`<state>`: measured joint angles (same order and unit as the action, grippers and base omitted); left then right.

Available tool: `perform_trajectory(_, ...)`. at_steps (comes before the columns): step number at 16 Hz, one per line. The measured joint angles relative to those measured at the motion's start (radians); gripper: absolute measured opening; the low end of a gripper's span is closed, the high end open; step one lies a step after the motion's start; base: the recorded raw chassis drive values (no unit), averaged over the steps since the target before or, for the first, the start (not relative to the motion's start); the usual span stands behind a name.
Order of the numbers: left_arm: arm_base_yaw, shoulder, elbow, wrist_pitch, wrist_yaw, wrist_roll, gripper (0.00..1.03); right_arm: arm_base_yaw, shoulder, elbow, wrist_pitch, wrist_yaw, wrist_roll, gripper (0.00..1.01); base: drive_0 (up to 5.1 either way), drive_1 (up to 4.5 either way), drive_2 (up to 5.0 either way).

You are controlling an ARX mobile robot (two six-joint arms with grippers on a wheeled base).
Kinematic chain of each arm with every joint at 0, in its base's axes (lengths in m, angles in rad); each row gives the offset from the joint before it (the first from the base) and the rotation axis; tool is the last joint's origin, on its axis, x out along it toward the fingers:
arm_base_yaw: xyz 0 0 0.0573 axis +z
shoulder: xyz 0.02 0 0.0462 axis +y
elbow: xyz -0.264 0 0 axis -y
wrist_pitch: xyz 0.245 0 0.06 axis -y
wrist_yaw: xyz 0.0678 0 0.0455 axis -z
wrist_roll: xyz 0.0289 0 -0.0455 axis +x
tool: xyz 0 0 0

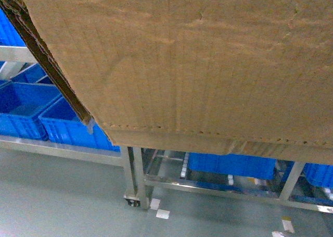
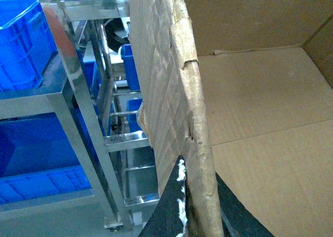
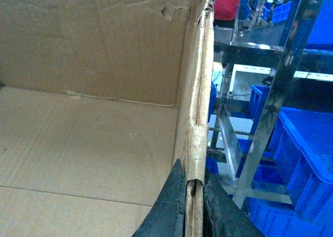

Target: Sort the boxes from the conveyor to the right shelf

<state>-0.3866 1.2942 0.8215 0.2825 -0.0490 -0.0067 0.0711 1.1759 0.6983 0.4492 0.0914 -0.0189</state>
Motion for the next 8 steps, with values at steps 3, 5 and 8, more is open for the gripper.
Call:
perform_trajectory(3,0.007,0.000,0.000,-0.001,0.001,0.000,0.03,0.004,0.000,0.000,0.003,-0.003,0.000,0.04,4.1,-2.11,-2.1)
perform_trajectory(5,0.001,0.000,0.000,-0.002,0.000,0.000,0.03,0.001,0.000,0.000,-0.002,-0.002,0.000,0.04,4.1,-2.17,-2.2)
perform_trajectory(8,-0.002,0.000,0.000,0.000,0.000,0.000,0.03,0.000,0.000,0.000,-0.003,-0.001,0.000,0.04,1.4,-0.67,-0.7)
